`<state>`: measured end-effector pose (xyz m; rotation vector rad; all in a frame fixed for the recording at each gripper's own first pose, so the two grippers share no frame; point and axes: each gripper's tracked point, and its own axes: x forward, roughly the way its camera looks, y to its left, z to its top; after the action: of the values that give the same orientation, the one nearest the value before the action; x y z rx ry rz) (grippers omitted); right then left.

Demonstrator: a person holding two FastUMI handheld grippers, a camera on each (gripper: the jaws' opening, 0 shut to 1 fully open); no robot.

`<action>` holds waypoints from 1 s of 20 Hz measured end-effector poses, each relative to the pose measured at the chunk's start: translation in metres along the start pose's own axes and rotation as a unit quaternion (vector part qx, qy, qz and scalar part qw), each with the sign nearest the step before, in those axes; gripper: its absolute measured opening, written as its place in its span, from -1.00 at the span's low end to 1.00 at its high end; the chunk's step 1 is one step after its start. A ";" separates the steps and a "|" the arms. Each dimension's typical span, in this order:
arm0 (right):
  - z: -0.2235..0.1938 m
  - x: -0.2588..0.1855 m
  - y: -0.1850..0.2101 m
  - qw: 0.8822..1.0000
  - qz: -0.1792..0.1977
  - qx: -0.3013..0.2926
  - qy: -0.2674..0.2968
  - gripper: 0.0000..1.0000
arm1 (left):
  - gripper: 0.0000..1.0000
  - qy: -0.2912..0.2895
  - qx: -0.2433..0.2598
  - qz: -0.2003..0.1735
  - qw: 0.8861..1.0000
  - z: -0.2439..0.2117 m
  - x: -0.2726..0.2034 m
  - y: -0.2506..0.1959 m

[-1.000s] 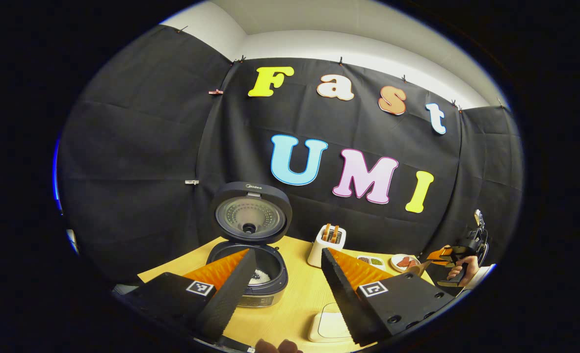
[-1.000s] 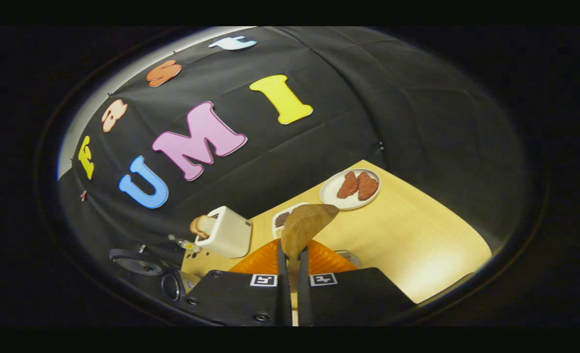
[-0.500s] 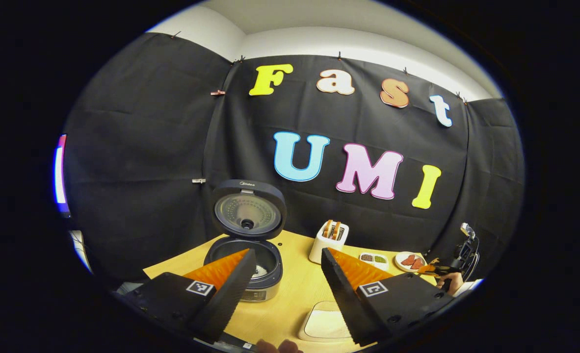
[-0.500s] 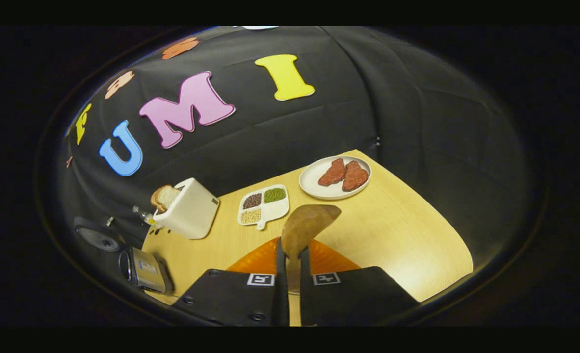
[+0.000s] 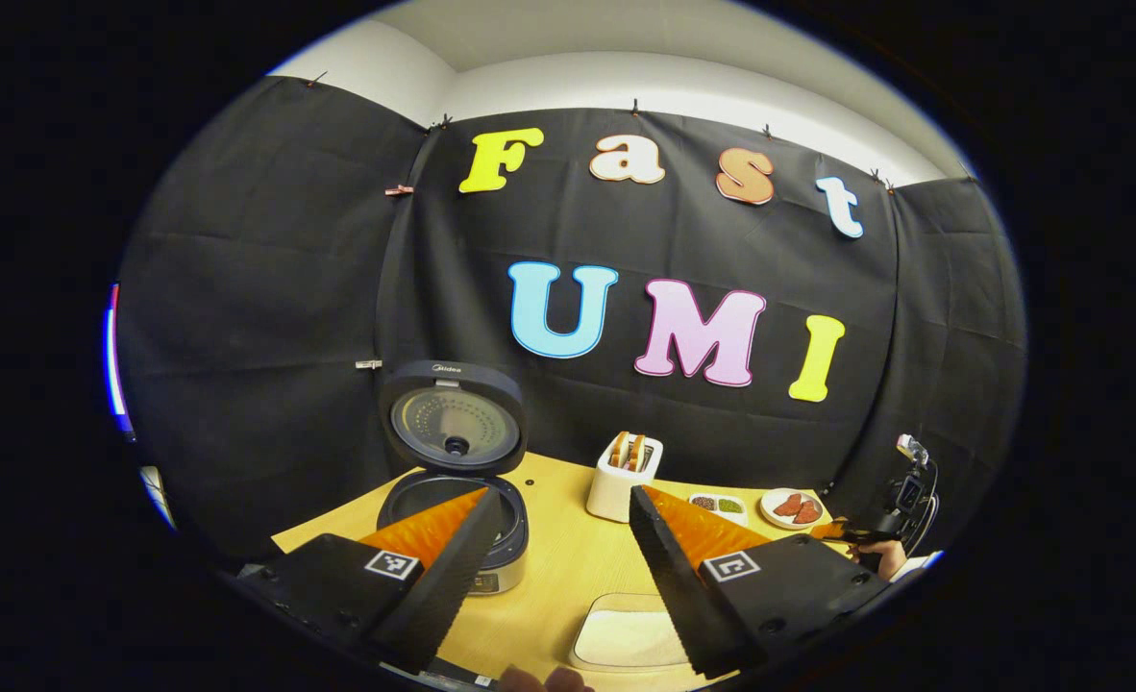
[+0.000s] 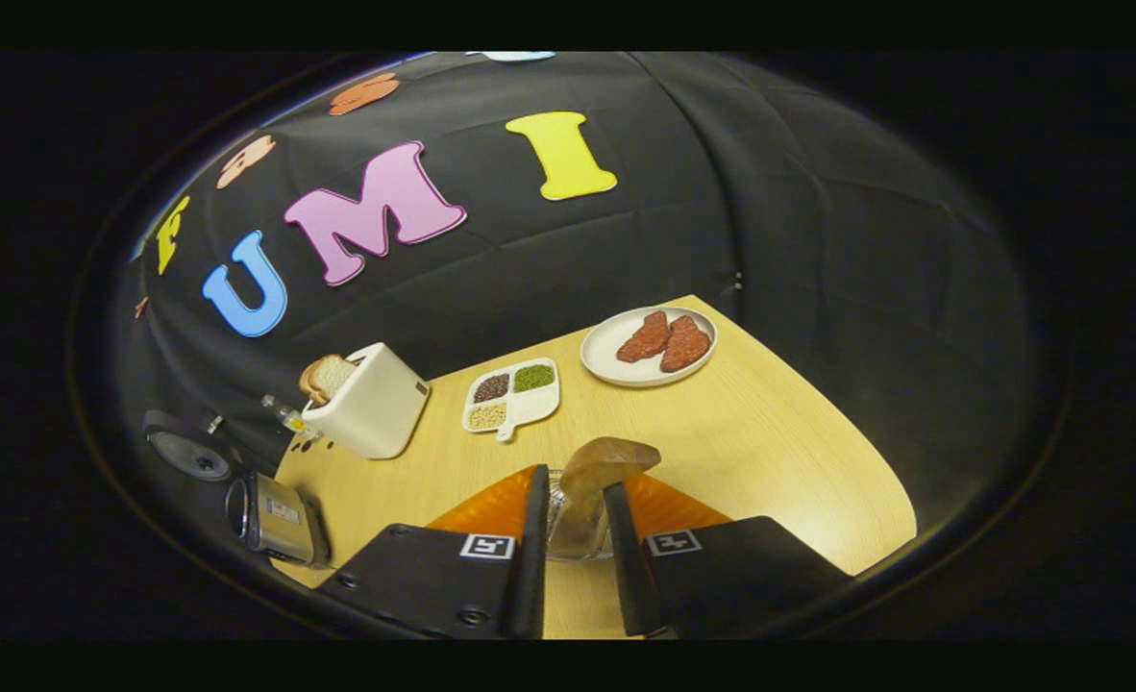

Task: Close the left gripper, press the button to open the rice cooker; take a wooden spoon from the chopstick holder with the right hand, scoop a spoonful of rice and pour it into the rice cooker, then put the wooden spoon back into the chopstick holder.

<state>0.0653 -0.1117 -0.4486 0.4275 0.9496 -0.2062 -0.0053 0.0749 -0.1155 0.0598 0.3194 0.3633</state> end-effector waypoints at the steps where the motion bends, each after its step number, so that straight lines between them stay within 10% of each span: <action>1: 0.001 -0.001 -0.004 1.000 -0.002 -0.003 -0.001 -0.25 | 0.84 -0.002 0.000 -0.001 1.000 0.001 0.001 -0.001; 2: 0.002 -0.002 -0.008 1.000 -0.005 -0.007 -0.004 0.11 | 0.84 -0.001 0.000 -0.002 1.000 0.000 0.002 -0.001; 3: 0.002 -0.004 -0.011 1.000 -0.007 -0.009 -0.005 -0.22 | 0.84 -0.001 -0.002 -0.003 1.000 0.000 0.004 0.000; 8: -0.007 -0.022 -0.006 1.000 0.013 0.019 0.012 0.38 | 0.84 -0.006 -0.006 -0.006 1.000 0.003 0.008 0.003; 20: -0.018 -0.115 0.098 0.992 0.124 0.030 0.007 0.41 | 0.83 -0.059 -0.019 -0.001 0.998 0.043 0.038 0.063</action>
<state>0.0212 -0.0173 -0.3377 0.5982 0.8969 -0.0058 0.0206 0.1474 -0.0788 0.0440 0.1959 0.3618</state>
